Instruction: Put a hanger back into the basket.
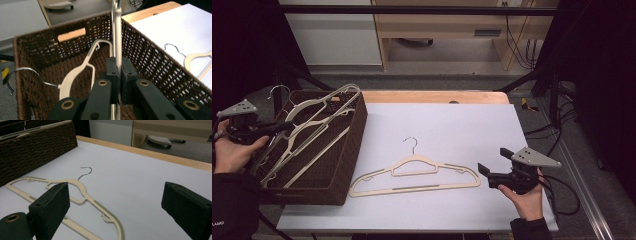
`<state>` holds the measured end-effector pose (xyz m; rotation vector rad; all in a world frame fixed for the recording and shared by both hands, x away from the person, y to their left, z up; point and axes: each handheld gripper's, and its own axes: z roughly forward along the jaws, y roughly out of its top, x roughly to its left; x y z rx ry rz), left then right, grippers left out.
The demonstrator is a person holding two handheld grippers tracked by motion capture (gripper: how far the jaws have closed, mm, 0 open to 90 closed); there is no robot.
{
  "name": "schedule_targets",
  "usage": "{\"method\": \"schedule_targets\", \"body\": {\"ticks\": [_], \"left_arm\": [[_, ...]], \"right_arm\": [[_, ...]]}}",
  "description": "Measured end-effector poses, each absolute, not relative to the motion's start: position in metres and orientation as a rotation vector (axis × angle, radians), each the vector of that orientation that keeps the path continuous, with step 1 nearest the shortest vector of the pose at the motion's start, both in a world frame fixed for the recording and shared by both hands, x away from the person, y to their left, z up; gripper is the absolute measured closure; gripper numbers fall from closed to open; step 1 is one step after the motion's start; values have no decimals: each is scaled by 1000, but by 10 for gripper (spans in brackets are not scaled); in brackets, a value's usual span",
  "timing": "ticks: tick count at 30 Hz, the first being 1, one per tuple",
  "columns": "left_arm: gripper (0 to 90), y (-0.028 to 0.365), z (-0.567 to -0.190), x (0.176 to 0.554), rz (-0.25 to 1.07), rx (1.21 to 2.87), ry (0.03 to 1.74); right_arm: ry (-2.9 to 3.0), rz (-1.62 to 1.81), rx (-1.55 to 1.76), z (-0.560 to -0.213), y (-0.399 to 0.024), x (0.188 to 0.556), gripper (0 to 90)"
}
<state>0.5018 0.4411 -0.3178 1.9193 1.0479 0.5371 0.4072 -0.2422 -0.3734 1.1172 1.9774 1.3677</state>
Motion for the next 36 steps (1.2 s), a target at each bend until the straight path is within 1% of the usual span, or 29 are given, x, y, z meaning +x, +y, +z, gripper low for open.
{"method": "schedule_targets", "body": {"ticks": [11, 13, 19, 22, 26, 30, 33, 36], "left_arm": [[865, 451, -344, 500, 428, 1956, 1114], [865, 453, -347, 499, 416, 1984, 1136], [862, 446, -368, 505, 358, 2005, 1144], [859, 439, -379, 511, 360, 2035, 1175], [842, 437, -380, 511, 381, 2042, 1223], [649, 437, -376, 506, 444, 2035, 1261], [509, 435, -370, 500, 496, 1998, 1269], [424, 432, -361, 495, 544, 1966, 1259]], "right_arm": [[1992, 1357, 1126, -375, -241, 408, 78], [1994, 1352, 1127, -376, -241, 409, 77], [2009, 1342, 1123, -378, -239, 410, 74], [2007, 1339, 1126, -378, -239, 410, 72], [2008, 1343, 1122, -378, -240, 410, 69], [2006, 1345, 1125, -378, -240, 410, 63], [2003, 1347, 1128, -377, -240, 410, 62], [1997, 1352, 1135, -377, -240, 410, 60]]}}
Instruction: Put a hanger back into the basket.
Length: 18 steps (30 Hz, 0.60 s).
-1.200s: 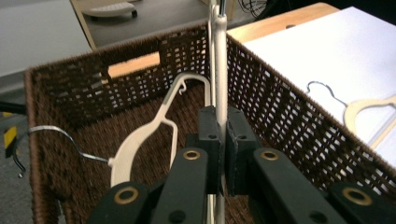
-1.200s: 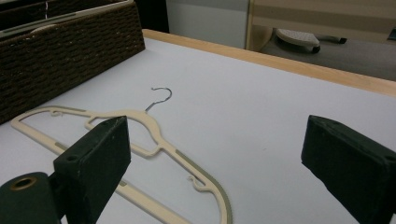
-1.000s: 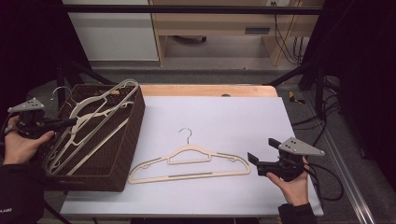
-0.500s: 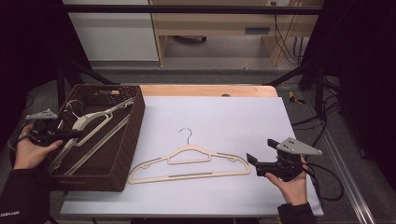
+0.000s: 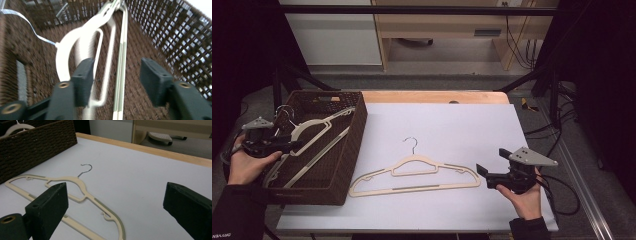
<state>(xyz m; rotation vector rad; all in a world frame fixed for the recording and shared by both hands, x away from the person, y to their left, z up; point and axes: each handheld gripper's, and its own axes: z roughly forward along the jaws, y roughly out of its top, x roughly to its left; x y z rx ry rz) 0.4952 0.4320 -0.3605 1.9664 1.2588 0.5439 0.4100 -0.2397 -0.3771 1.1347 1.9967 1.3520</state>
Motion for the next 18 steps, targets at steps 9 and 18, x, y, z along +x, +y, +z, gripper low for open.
{"method": "schedule_targets", "body": {"ticks": [9, 18], "left_arm": [[230, 389, -331, 474, 591, 1909, 1093], [161, 312, -333, 461, 466, 1963, 855]], "right_arm": [[1976, 1367, 1139, -374, -243, 408, 60], [1969, 1369, 1141, -373, -245, 408, 58]]}}
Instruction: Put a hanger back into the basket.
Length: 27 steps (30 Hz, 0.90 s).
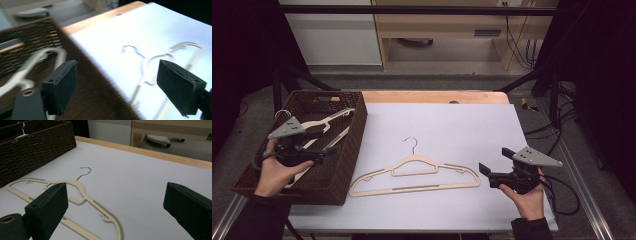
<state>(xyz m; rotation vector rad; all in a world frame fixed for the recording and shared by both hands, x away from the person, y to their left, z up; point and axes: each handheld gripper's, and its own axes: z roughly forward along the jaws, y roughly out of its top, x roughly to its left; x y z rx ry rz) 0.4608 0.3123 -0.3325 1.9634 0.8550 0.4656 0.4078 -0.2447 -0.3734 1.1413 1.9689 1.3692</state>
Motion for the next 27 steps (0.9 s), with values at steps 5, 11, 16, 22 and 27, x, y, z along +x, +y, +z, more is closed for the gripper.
{"method": "schedule_targets", "body": {"ticks": [5, 11, 16, 22, 27], "left_arm": [[155, 275, -338, 461, 410, 2037, 760], [159, 243, -349, 471, 359, 2126, 716], [173, 218, -362, 479, 318, 2265, 677], [189, 203, -368, 480, 339, 2427, 628], [192, 197, -360, 476, 321, 2390, 592]], "right_arm": [[1982, 1367, 1135, -374, -244, 408, 58], [1980, 1374, 1132, -374, -245, 408, 58], [1976, 1380, 1135, -373, -245, 407, 58], [1989, 1382, 1126, -374, -243, 408, 56], [1990, 1387, 1125, -374, -243, 408, 55]]}}
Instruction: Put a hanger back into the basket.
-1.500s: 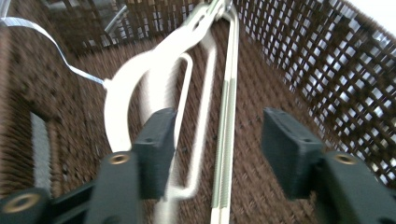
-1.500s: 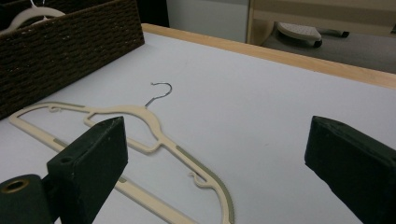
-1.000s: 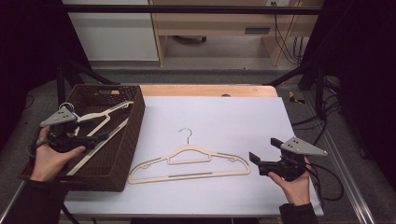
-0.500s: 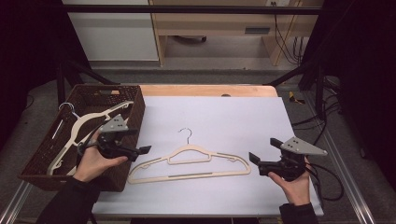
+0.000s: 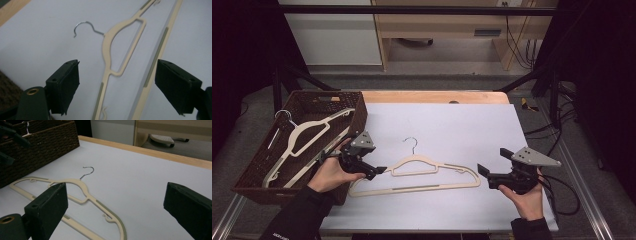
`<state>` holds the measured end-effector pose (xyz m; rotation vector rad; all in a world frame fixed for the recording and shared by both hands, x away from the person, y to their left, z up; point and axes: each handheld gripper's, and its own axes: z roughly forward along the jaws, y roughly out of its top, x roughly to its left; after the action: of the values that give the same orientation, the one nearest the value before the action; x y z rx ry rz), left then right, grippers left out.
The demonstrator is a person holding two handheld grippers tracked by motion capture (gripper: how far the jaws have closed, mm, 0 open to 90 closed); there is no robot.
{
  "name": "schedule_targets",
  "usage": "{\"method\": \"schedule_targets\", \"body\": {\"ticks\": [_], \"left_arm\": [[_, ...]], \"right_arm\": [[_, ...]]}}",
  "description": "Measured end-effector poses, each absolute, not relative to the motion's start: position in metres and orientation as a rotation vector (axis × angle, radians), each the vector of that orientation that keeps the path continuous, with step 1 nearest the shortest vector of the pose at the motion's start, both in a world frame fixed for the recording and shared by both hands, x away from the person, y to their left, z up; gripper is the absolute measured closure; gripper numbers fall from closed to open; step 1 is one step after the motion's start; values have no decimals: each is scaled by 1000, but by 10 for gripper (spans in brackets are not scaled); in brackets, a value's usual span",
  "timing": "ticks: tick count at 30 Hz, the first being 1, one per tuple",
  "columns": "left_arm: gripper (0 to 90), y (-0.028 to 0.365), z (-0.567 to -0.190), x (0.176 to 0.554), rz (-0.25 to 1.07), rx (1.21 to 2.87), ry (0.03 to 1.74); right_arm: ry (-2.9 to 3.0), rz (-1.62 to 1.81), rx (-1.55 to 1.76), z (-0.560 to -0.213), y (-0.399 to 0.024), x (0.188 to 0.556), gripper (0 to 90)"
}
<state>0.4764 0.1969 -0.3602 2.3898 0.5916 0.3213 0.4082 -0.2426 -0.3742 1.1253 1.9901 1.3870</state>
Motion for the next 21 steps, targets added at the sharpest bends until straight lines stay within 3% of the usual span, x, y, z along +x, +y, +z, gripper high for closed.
{"method": "schedule_targets", "body": {"ticks": [6, 14, 21], "left_arm": [[195, 177, -361, 477, 314, 2416, 548], [240, 156, -396, 493, 198, 2471, 588], [322, 155, -423, 510, 186, 2655, 679]], "right_arm": [[1992, 1390, 1123, -374, -243, 408, 55], [2007, 1384, 1119, -376, -241, 409, 55], [2019, 1380, 1111, -378, -239, 410, 56]]}}
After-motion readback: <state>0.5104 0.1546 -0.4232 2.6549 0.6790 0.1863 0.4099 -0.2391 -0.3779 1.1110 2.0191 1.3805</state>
